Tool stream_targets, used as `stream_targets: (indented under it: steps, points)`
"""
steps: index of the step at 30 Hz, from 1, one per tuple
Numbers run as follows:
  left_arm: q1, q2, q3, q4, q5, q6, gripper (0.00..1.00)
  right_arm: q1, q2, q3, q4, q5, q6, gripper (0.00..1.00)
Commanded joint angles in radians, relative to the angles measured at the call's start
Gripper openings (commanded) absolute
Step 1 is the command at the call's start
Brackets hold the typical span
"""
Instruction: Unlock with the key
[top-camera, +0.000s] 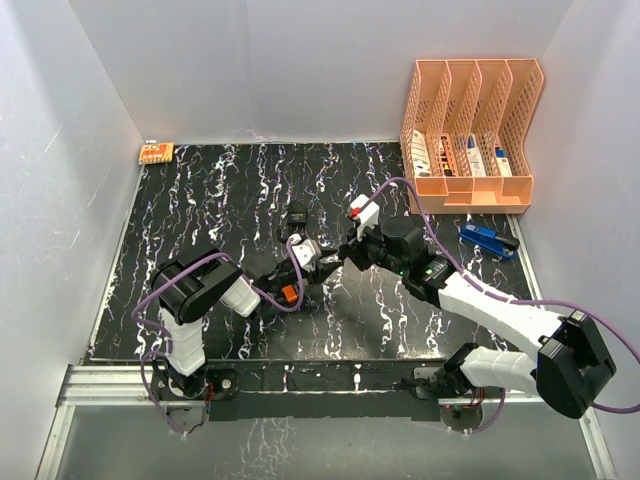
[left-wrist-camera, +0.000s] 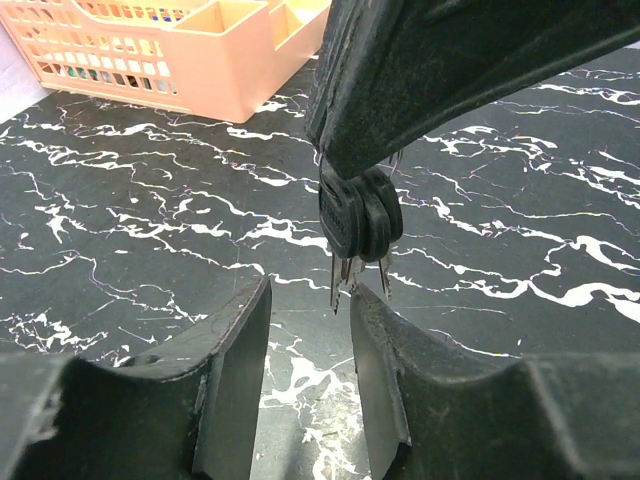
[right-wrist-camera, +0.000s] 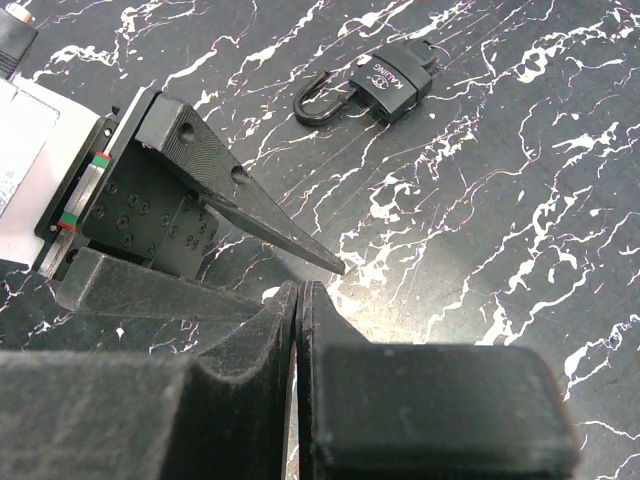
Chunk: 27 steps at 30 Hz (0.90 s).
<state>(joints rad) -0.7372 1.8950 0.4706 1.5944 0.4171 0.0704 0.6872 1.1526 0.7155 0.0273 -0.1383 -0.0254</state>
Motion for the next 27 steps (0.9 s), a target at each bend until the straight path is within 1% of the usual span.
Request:
stream_targets:
  steps: [1, 4, 9, 12, 13, 14, 17, 20, 22, 24, 25, 27]
  points:
    - [-0.008, 0.006, 0.024, 0.063, 0.004, 0.011, 0.35, 0.004, -0.033, -0.005, 0.05, -0.011, -0.001, 0.0]
    - [-0.01, 0.006, 0.023, 0.061, 0.004, 0.016, 0.3, 0.003, -0.031, -0.005, 0.049, -0.011, -0.002, 0.0]
    - [-0.011, -0.004, 0.019, 0.045, 0.009, 0.029, 0.18, 0.003, -0.03, -0.007, 0.048, -0.008, -0.002, 0.0]
    - [-0.011, -0.009, 0.017, 0.037, 0.013, 0.033, 0.07, 0.003, -0.028, -0.008, 0.048, 0.003, -0.002, 0.0]
    - [-0.011, -0.011, 0.016, 0.034, 0.015, 0.036, 0.02, 0.003, -0.029, -0.008, 0.048, 0.012, 0.001, 0.0]
    - [-0.012, -0.014, 0.016, 0.03, 0.015, 0.037, 0.0, 0.003, -0.028, -0.008, 0.046, 0.023, 0.005, 0.0]
    - [-0.014, -0.023, 0.009, 0.017, 0.007, 0.043, 0.0, 0.003, -0.03, -0.01, 0.046, 0.061, 0.021, 0.0]
    - [-0.019, -0.051, -0.006, -0.001, -0.037, 0.058, 0.0, 0.003, -0.025, -0.008, 0.044, 0.089, 0.041, 0.0]
    - [-0.025, -0.083, -0.015, -0.041, -0.073, 0.09, 0.0, 0.003, -0.019, -0.005, 0.04, 0.114, 0.066, 0.0]
    - [-0.04, -0.124, -0.011, -0.133, -0.142, 0.141, 0.0, 0.003, -0.011, 0.007, 0.029, 0.151, 0.109, 0.0]
    - [-0.049, -0.148, -0.003, -0.192, -0.184, 0.176, 0.0, 0.002, -0.007, 0.013, 0.022, 0.169, 0.13, 0.01]
    - [-0.066, -0.19, 0.018, -0.311, -0.27, 0.237, 0.0, 0.002, 0.001, 0.024, 0.009, 0.207, 0.184, 0.13]
